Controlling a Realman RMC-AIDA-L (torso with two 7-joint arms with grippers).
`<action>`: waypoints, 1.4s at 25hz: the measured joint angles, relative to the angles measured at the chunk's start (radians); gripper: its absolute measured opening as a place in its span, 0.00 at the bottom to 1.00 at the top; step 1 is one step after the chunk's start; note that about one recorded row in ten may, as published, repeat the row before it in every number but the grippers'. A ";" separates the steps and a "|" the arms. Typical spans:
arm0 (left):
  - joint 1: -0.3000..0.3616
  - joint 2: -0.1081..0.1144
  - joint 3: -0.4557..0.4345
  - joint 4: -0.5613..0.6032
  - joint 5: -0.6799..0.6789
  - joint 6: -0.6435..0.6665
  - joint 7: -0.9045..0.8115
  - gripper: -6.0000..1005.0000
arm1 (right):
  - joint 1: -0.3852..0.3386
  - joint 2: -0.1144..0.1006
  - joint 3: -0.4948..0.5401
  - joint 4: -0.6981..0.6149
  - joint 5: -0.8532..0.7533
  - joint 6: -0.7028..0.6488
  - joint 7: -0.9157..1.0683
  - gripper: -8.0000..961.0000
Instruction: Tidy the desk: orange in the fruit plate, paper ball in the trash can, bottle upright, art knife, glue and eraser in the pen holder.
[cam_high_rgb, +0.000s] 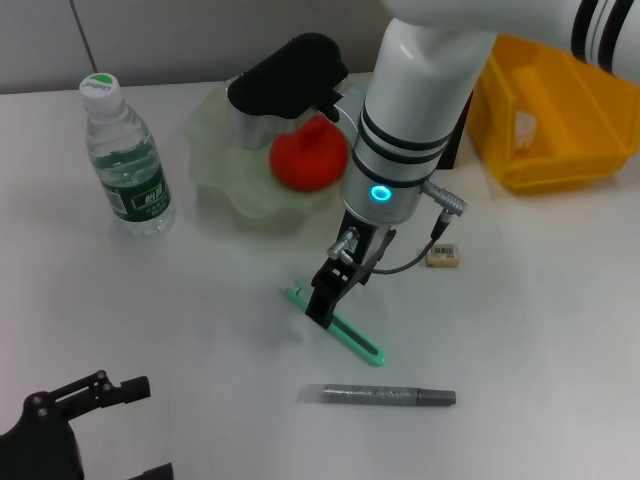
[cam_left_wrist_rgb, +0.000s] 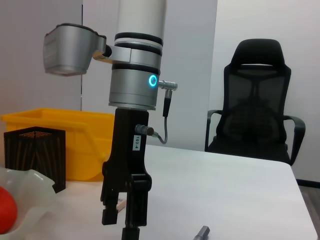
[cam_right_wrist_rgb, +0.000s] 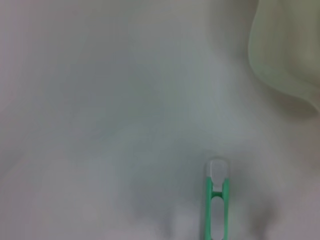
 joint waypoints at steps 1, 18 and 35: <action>-0.007 -0.001 0.002 -0.005 0.002 -0.004 0.000 0.81 | 0.000 0.000 -0.002 0.000 0.000 0.008 0.000 0.77; -0.052 -0.003 0.022 -0.052 0.012 -0.041 0.000 0.81 | -0.003 0.000 -0.031 0.014 0.053 0.063 -0.011 0.66; -0.069 -0.007 0.026 -0.066 0.012 -0.053 0.000 0.81 | -0.018 0.000 -0.064 0.040 0.105 0.132 -0.048 0.48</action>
